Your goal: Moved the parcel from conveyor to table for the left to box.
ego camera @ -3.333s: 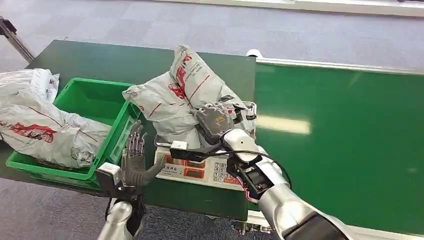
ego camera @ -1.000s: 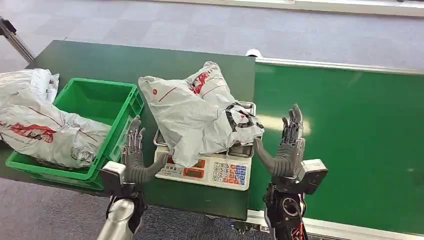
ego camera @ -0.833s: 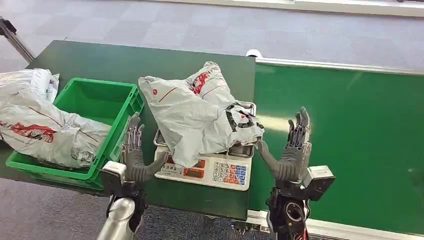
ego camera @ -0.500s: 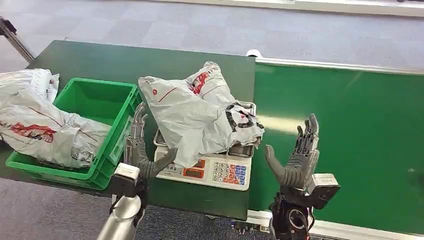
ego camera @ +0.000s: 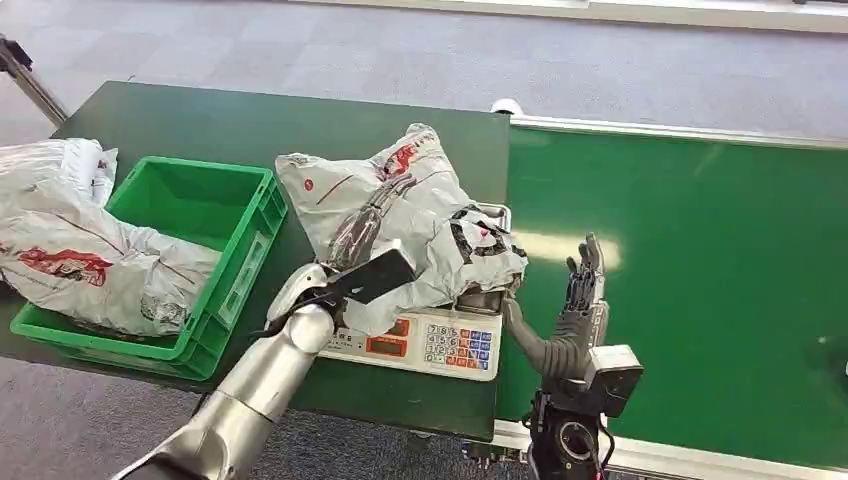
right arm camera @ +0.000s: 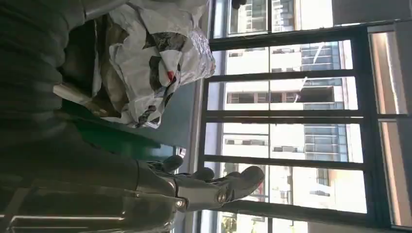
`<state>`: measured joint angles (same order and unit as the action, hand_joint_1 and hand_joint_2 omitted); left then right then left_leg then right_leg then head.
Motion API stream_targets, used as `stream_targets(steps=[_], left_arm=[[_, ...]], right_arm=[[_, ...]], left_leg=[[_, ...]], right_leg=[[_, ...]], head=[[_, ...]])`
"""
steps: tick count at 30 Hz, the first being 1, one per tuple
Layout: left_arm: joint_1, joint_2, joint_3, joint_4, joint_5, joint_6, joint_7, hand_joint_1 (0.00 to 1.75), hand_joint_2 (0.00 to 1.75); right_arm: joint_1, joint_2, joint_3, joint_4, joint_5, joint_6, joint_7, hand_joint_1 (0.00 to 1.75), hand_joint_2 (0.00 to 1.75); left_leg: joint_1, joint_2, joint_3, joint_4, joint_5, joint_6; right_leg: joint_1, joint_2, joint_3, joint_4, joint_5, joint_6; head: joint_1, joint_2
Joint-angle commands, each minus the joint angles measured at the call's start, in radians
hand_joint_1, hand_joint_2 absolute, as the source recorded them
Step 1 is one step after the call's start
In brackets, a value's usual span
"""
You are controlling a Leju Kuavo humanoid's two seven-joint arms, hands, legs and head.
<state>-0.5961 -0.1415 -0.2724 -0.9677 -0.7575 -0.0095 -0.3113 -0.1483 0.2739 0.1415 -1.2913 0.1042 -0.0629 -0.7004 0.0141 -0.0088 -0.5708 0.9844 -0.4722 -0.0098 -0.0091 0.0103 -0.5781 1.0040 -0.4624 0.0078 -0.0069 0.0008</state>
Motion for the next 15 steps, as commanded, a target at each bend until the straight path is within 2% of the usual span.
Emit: stream_targets(steps=[1,7,13,14,15], left_arm=[[-0.181,0.032,-0.023,0.422,-0.033,-0.016,0.038,0.0,1.75],[-0.199,0.032,-0.029,0.478,-0.054,-0.022,0.073,0.0,1.75],[-0.19,0.037,-0.03,0.485,-0.058,-0.024,0.053,0.0,1.75],[-0.184,0.034,-0.023,0.469,-0.053,-0.01,0.04,0.63,1.75],[-0.181,0.033,-0.022,0.46,-0.053,-0.005,0.038,1.69,1.75]], right_arm=[[-0.039,-0.018,0.024,0.113,-0.002,0.004,0.002,0.0,1.75],[-0.035,-0.018,0.018,0.115,-0.001,0.008,0.002,0.0,1.75],[-0.04,-0.011,0.018,0.128,0.006,0.009,0.002,0.0,1.75],[-0.038,-0.01,0.015,0.127,0.006,0.006,0.002,0.0,1.75],[-0.034,-0.01,0.014,0.124,0.005,0.006,0.002,0.0,1.75]], left_leg=[[0.0,0.001,0.004,-0.003,0.0,0.001],[0.0,0.0,0.001,-0.001,0.0,0.001],[0.0,0.001,0.001,-0.001,0.0,0.0],[0.0,0.001,0.001,-0.001,0.0,0.0],[0.0,0.001,0.001,-0.001,0.0,0.0]], right_leg=[[0.0,-0.001,0.004,-0.003,0.0,0.0],[0.0,-0.001,0.002,-0.001,0.0,0.0],[0.0,0.0,0.001,-0.001,0.001,0.0],[0.0,0.0,0.001,-0.001,0.0,0.0],[0.0,0.0,0.001,-0.001,0.0,0.0]], head=[[0.001,0.0],[0.0,0.0],[0.0,0.0],[0.0,0.0],[0.0,0.0]])
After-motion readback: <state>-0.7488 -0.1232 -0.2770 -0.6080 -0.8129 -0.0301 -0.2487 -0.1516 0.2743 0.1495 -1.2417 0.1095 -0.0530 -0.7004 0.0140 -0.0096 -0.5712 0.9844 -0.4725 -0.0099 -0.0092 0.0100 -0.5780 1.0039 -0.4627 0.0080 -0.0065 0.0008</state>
